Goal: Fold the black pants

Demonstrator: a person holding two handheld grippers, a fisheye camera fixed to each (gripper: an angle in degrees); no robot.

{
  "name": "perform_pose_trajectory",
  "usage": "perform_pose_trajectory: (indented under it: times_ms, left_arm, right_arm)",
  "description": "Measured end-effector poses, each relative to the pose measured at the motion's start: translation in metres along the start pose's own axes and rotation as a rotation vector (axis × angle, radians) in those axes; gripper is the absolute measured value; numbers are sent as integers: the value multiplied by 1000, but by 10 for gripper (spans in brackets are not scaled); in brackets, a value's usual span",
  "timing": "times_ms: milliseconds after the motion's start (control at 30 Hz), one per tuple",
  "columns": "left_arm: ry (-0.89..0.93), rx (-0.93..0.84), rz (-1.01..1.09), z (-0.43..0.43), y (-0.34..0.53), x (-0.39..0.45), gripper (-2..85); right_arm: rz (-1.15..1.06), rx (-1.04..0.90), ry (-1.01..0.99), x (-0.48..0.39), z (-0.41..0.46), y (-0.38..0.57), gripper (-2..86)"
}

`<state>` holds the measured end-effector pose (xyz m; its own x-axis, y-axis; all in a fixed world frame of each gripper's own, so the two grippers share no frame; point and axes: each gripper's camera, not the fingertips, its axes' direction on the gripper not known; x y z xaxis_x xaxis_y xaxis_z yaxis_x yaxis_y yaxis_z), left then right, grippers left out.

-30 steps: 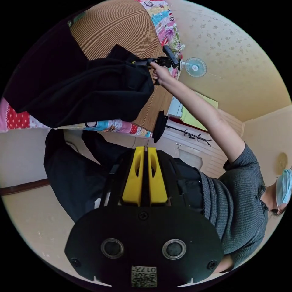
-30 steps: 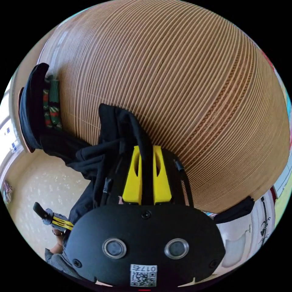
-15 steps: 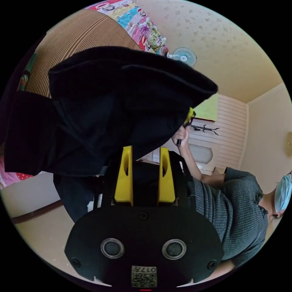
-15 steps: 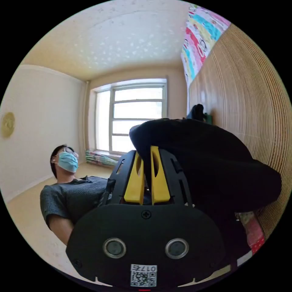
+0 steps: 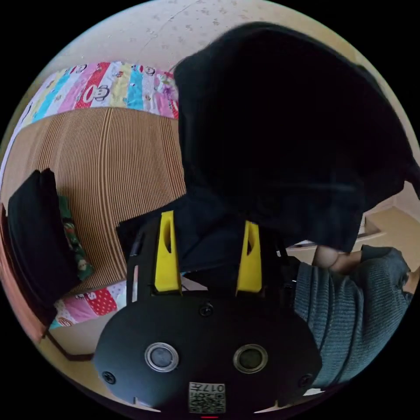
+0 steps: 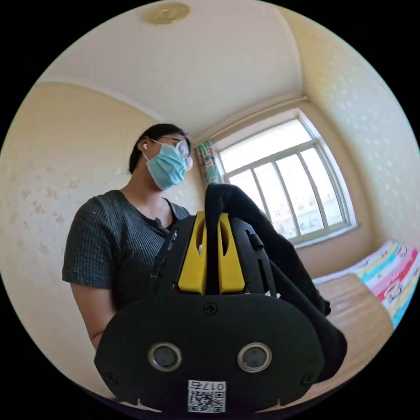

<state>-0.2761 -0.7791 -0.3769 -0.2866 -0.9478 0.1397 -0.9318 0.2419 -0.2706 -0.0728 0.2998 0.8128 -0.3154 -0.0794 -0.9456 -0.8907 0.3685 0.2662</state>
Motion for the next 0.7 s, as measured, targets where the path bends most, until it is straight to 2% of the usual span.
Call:
perform_pose_trajectory:
  times_ms: [67, 167, 267, 333, 433, 500, 600, 667, 700]
  left_arm:
    - [17, 43, 110, 6, -6, 20, 239]
    - [79, 244, 381, -6, 0, 72, 252]
    - [143, 368, 470, -18, 3, 107, 265]
    - [108, 413, 508, -24, 4, 125, 266]
    - [88, 349, 607, -10, -6, 150, 249]
    - [140, 204, 675, 25, -21, 168, 227]
    - [193, 137, 716, 65, -25, 192, 225]
    - [147, 100, 743, 87, -23, 205, 225]
    - [57, 61, 762, 103, -21, 214, 224]
  right_arm:
    - [-80, 52, -62, -16, 0, -19, 20]
    - [-132, 184, -112, -35, -17, -33, 16]
    - [-132, 273, -14, -63, -42, -34, 16]
    - [-147, 280, 63, -86, -49, -33, 17]
    - [-216, 313, 55, -116, -47, -31, 19]
    - [-288, 383, -73, -125, -43, -36, 20]
    - [-401, 470, -286, -129, -35, -54, 24]
    - [-454, 516, -392, -131, -28, -70, 26]
    - [-482, 540, -431, -134, -24, -81, 26]
